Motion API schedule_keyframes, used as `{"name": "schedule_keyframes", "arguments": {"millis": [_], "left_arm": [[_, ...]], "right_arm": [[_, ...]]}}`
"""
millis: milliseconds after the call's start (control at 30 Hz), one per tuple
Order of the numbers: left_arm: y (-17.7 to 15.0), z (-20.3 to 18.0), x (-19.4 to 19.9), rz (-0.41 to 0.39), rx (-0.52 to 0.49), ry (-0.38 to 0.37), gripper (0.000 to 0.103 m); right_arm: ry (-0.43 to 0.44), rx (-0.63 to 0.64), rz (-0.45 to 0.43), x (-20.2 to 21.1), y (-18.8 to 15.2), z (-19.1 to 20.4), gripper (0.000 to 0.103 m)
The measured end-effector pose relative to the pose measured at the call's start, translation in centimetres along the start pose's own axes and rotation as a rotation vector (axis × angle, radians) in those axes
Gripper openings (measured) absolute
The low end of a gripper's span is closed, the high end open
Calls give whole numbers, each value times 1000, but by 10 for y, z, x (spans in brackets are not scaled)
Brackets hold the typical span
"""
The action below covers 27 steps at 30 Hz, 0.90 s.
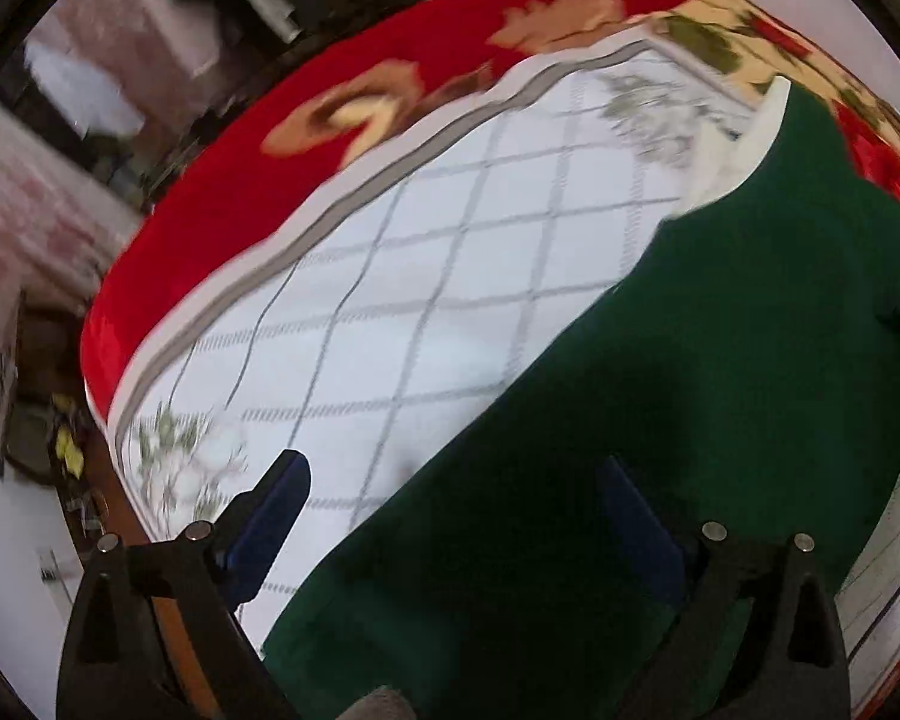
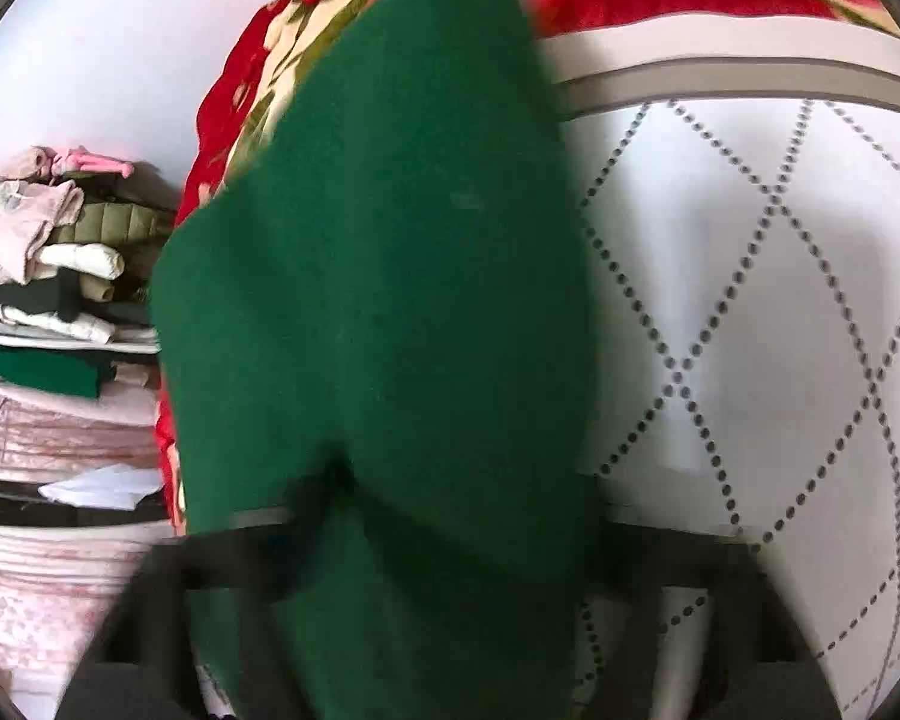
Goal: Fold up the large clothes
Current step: 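Fold the hem toward the collar with both grippers and lower it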
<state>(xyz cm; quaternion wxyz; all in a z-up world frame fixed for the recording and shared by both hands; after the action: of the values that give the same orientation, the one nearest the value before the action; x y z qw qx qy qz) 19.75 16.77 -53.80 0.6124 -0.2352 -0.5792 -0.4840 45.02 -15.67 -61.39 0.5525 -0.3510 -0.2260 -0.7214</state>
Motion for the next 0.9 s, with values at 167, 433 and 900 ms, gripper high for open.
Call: {"name": "schedule_keyframes", "arguments": {"millis": [167, 433, 900], "left_arm": [[7, -36, 27, -37, -100, -12, 99], [-31, -108, 35, 19, -266, -74, 99], [-21, -193, 54, -29, -381, -90, 99]], "right_arm": [[23, -159, -93, 66, -30, -27, 19], [-415, -247, 11, 186, -140, -142, 41], [-482, 134, -88, 233, -80, -86, 80]]}}
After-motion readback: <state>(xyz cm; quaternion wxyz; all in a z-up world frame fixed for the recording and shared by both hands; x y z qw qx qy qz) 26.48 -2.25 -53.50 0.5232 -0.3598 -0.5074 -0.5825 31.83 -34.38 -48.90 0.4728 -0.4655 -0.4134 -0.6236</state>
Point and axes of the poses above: each gripper's, at about its wrist camera, not at the fingertips, and x roughly against the way its jaws point, z to its left, y to its top, the point moved 3 cm from there along -x, roughly the way its jaws point, and after that the axes turned 10 degrees about -x, right-handed, at the moved point
